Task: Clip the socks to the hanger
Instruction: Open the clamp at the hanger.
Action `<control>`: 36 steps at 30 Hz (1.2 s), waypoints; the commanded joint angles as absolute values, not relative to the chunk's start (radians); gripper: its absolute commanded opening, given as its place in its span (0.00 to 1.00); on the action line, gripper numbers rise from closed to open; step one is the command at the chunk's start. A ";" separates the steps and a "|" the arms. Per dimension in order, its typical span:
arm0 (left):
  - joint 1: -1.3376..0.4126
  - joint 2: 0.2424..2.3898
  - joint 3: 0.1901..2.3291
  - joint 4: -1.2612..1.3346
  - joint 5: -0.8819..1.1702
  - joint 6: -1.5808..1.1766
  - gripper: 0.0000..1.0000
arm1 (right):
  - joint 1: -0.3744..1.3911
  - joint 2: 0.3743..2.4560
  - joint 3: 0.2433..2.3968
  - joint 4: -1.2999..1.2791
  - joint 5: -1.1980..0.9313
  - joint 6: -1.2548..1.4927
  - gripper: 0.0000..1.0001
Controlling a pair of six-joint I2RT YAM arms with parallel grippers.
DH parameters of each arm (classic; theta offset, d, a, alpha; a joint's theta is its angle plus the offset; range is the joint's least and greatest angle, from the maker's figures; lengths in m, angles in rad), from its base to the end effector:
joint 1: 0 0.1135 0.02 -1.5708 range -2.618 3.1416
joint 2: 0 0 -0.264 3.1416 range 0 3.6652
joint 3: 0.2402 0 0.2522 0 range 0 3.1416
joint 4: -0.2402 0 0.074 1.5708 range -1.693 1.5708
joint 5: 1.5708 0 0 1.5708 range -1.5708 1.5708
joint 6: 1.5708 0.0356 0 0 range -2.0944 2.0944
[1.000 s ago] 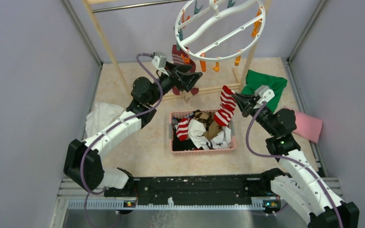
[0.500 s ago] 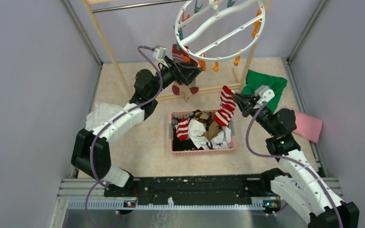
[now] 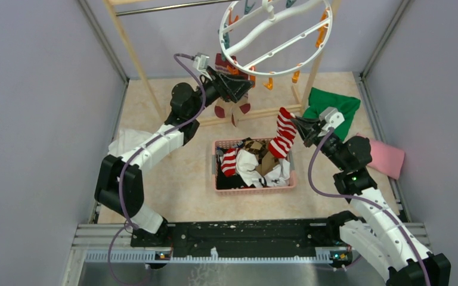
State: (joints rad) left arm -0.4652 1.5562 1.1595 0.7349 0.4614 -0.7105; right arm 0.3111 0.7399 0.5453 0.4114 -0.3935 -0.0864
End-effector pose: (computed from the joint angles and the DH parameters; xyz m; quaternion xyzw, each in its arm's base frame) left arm 0.3192 -0.1780 0.3733 0.1164 0.5813 -0.5505 0.5878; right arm 0.1685 0.0685 0.3260 -0.2707 0.5722 0.2074 0.7459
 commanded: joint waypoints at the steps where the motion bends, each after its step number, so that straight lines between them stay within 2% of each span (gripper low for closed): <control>1: -0.460 1.561 1.208 0.773 0.472 -0.645 0.85 | 0.304 0.720 0.561 0.431 -0.395 -0.097 0.00; 8: -0.459 1.579 1.230 0.785 0.486 -0.635 0.82 | 0.302 0.721 0.561 0.432 -0.397 -0.098 0.00; 11: -0.456 1.593 1.244 0.791 0.491 -0.656 0.73 | 0.301 0.724 0.561 0.436 -0.395 -0.099 0.00; 13: -0.451 1.602 1.251 0.801 0.503 -0.683 0.72 | 0.301 0.724 0.561 0.436 -0.396 -0.099 0.00; 20: -0.432 1.571 1.232 0.790 0.560 -0.786 0.82 | 0.298 0.720 0.560 0.435 -0.394 -0.100 0.00; 24: -0.423 1.534 1.214 0.746 0.583 -0.819 0.85 | 0.296 0.719 0.558 0.437 -0.396 -0.100 0.00; 29: -0.415 1.484 1.186 0.689 0.591 -0.820 0.86 | 0.296 0.718 0.557 0.440 -0.399 -0.099 0.00; 36: -0.373 1.437 1.111 0.782 0.668 -0.839 0.85 | 0.296 0.720 0.557 0.444 -0.408 -0.094 0.00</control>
